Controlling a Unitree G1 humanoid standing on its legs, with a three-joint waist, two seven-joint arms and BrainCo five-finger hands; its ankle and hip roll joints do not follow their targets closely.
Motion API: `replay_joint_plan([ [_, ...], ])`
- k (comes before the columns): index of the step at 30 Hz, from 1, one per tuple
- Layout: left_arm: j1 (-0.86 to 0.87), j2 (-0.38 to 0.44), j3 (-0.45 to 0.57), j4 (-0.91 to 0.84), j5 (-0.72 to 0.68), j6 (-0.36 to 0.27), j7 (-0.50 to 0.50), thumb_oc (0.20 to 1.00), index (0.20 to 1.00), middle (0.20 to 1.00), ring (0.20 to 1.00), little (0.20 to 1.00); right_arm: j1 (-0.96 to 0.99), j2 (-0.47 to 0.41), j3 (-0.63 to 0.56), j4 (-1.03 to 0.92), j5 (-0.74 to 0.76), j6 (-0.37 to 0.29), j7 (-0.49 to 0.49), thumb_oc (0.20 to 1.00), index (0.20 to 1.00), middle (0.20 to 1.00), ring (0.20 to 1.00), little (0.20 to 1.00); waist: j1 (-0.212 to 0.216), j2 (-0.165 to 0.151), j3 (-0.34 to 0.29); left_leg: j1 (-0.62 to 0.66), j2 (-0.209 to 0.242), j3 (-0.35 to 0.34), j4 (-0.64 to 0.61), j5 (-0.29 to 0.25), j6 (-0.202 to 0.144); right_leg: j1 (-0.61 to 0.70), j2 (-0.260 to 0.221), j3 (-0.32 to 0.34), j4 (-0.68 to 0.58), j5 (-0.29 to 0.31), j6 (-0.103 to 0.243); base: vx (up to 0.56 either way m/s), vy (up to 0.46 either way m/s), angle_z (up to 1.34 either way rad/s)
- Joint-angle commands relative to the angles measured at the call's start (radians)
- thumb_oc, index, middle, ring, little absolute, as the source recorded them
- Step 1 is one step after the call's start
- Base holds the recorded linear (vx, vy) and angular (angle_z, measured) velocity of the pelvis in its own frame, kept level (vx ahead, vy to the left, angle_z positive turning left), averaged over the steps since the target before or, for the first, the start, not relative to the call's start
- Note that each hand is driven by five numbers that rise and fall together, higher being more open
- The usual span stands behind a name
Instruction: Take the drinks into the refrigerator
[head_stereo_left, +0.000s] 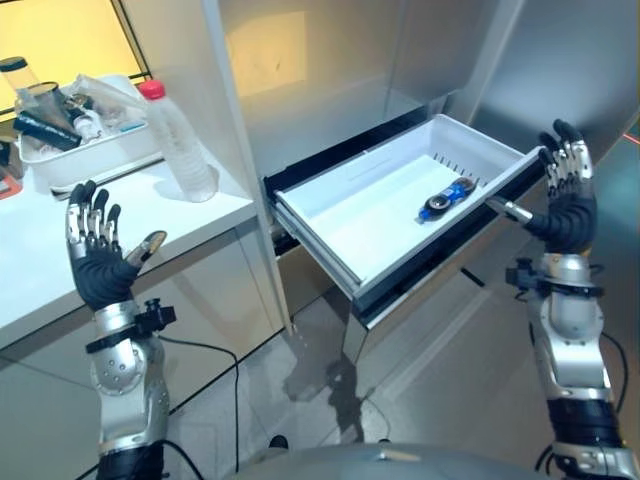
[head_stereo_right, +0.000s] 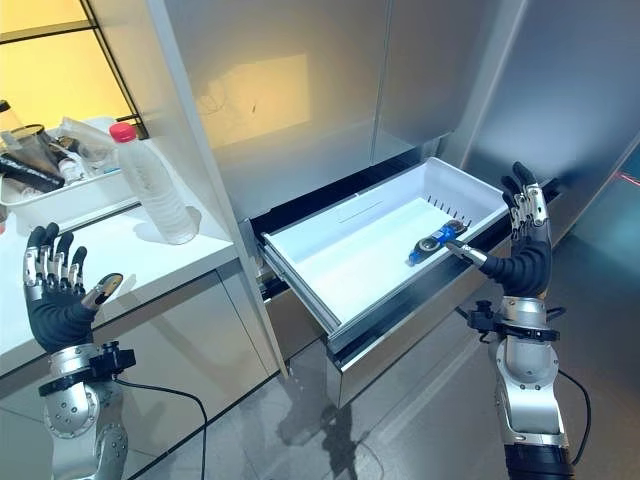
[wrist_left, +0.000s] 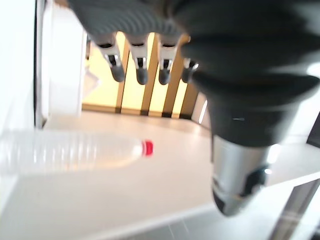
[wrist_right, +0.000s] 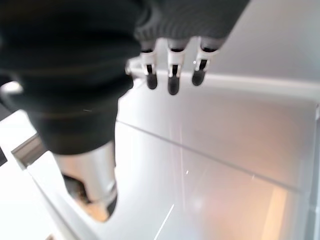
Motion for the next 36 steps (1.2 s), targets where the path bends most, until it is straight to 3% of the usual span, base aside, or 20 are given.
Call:
replay_joint_plan([
  [1, -0.046, 0.062, 0.016, 0.030, 0.042, -0.054, 0.013, 1.000, 1.000, 1.000, 1.000, 1.000, -0.082, -0.013, -0.024, -0.069, 0.049, -0.067, 0.022, 1.000, 1.000, 1.000, 1.000, 1.000, 0.005, -0.040, 0.013, 0.030, -0.099, 0.006, 0.004, -0.090, 0.110, 0.044, 0.012, -0.057, 0.011, -0.066, -0.006, 0.00, 0.000, 0.00],
  [36, -0.133, 0.180, 0.012, 0.192, 0.072, -0.018, 0.036, 1.000, 1.000, 1.000, 1.000, 1.000, -0.083, -0.020, 0.006, -0.077, 0.160, -0.051, 0.130, 1.000, 1.000, 1.000, 1.000, 1.000, -0.022, -0.024, -0.005, 0.061, -0.095, 0.044, 0.010, -0.115, 0.110, 0.053, 0.024, -0.011, 0.011, -0.081, -0.005, 0.01, 0.004, -0.03],
])
